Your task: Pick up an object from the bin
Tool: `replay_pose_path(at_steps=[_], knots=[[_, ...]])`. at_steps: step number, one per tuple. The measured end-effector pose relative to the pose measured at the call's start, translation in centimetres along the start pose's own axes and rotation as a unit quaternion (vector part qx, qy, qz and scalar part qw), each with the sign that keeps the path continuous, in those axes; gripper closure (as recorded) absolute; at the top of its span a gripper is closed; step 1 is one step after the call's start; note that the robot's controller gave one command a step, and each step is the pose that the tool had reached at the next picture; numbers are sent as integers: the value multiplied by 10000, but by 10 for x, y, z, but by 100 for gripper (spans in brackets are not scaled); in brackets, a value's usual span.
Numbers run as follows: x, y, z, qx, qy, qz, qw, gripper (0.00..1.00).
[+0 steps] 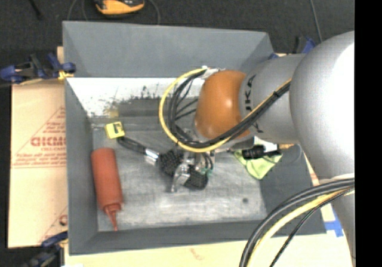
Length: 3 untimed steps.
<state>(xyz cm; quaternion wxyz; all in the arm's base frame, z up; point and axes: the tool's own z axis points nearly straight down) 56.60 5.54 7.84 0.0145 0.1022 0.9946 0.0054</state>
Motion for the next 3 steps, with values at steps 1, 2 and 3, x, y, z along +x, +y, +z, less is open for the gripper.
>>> replay_pose_path(at_steps=[1, 2, 3], knots=[[-4, -6, 0, -7, 38, -129, 9999, 0], [-4, 0, -3, 32, 66, -29, 10000, 0], [-8, -2, -6, 30, 57, -127, 9999, 100]])
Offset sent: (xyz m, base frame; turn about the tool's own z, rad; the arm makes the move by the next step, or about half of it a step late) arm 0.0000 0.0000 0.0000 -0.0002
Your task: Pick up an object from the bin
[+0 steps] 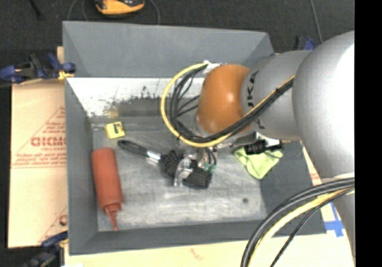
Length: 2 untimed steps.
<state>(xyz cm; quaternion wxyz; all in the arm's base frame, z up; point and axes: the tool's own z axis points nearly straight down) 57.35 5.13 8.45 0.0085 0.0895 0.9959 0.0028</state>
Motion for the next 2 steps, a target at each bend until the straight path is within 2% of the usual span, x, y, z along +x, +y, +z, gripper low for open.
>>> replay_pose_path(at_steps=[2], knots=[[0, 0, -2, 0, 12, -14, 10000, 100]])
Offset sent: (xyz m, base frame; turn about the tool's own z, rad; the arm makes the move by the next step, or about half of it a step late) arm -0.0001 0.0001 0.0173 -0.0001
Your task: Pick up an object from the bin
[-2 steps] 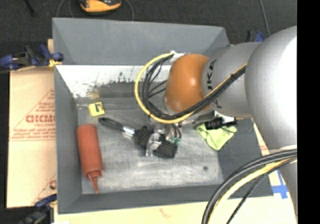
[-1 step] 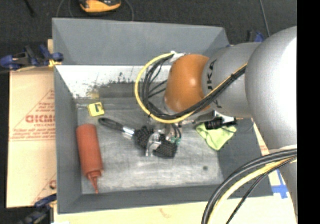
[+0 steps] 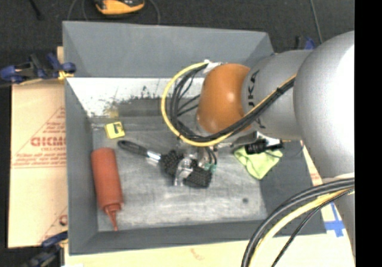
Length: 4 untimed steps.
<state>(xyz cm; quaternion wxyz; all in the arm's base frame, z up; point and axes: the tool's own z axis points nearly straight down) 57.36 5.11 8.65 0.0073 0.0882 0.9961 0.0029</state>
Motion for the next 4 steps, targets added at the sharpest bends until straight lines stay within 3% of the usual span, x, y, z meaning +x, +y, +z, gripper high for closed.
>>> replay_pose_path(at_steps=[4], knots=[[-1, -1, -23, 22, 40, 0, 10000, 100]])
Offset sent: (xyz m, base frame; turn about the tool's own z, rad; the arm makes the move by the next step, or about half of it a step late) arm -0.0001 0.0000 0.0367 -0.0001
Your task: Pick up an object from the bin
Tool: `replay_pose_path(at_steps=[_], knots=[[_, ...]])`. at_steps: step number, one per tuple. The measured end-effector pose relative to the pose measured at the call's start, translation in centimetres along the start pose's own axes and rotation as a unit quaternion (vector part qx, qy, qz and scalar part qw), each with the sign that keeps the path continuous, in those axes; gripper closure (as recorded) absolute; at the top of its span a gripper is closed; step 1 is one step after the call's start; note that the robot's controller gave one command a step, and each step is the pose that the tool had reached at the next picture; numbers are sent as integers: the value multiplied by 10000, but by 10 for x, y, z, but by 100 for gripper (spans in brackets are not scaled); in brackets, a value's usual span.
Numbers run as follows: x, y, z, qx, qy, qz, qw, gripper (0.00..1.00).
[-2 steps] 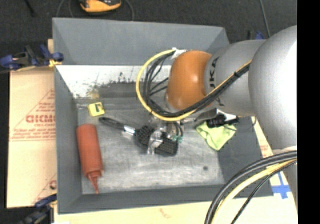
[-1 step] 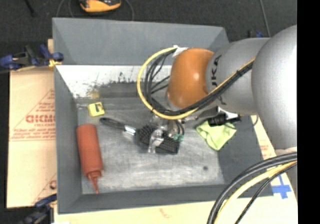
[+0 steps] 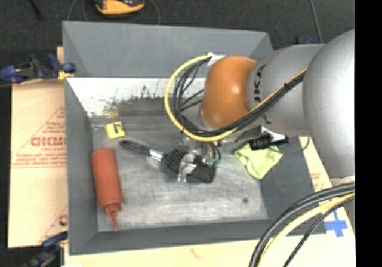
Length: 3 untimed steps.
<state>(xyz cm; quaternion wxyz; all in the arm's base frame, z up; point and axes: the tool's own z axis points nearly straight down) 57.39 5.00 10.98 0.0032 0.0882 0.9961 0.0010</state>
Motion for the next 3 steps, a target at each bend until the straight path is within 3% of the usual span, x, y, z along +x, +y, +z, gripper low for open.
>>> replay_pose_path(at_steps=[2, 3], knots=[[1, -1, -23, 13, 43, -3, 10000, 100], [0, 0, -37, 7, 22, -4, 10000, 100]])
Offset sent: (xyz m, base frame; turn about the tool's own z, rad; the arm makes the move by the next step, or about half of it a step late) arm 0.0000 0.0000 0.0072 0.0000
